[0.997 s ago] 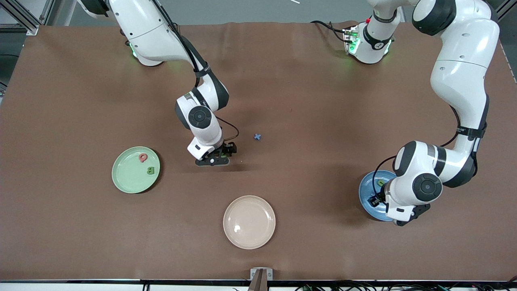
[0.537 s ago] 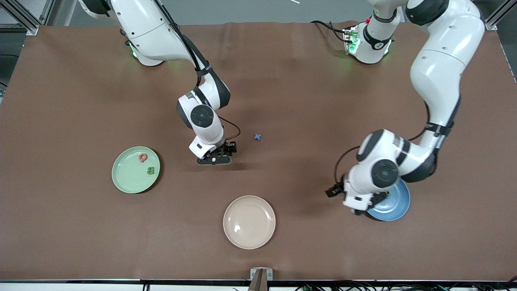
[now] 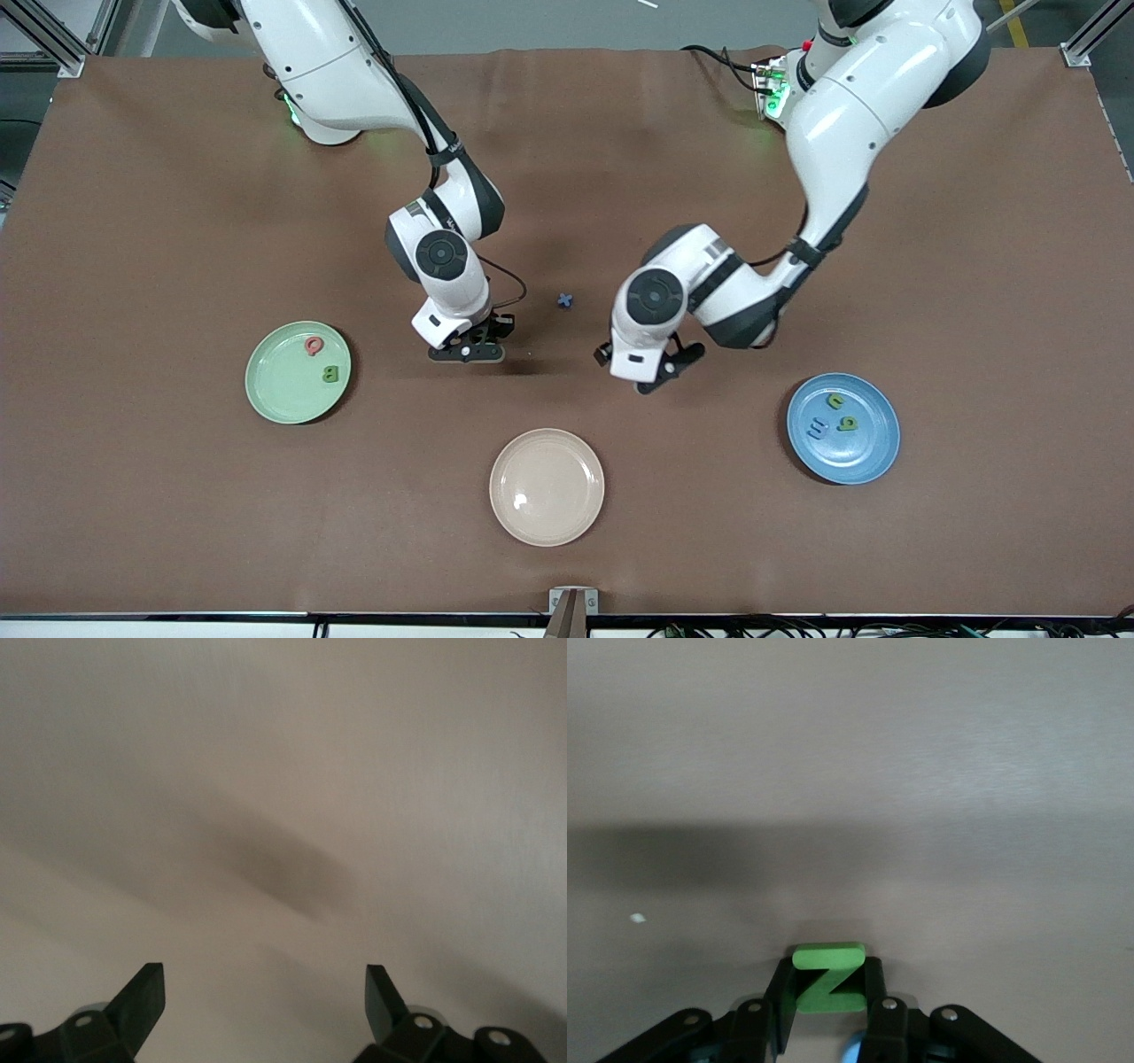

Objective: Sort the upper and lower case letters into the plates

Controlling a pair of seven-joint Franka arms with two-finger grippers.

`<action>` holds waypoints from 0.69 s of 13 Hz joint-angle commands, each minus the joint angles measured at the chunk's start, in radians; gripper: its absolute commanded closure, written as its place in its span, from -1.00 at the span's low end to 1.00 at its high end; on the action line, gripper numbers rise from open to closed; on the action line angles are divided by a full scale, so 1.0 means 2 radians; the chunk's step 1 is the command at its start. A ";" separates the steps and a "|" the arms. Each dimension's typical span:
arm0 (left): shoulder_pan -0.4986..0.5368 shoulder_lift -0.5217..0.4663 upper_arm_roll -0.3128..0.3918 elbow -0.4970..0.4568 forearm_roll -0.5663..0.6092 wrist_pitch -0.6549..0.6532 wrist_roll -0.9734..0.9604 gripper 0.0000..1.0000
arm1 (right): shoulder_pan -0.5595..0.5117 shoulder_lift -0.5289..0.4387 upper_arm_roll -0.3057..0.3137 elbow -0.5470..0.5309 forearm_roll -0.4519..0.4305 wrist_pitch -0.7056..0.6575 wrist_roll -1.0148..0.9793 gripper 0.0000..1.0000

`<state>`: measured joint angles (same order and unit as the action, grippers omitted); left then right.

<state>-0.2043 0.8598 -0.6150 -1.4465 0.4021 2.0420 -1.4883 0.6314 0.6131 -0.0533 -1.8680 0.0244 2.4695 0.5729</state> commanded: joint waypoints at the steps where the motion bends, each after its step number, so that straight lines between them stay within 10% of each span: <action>1: -0.017 -0.013 0.004 -0.037 0.004 0.041 -0.085 -0.97 | -0.062 -0.049 0.006 0.028 -0.003 -0.115 -0.075 1.00; 9: -0.059 -0.019 0.005 -0.080 0.011 0.143 -0.394 -0.77 | -0.278 -0.109 0.005 -0.013 -0.001 -0.174 -0.417 0.99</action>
<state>-0.3226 0.8592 -0.6128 -1.5483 0.4041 2.2609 -2.1467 0.1486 0.4028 -0.0668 -1.8245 0.0244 2.0602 -0.1683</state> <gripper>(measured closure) 0.106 0.648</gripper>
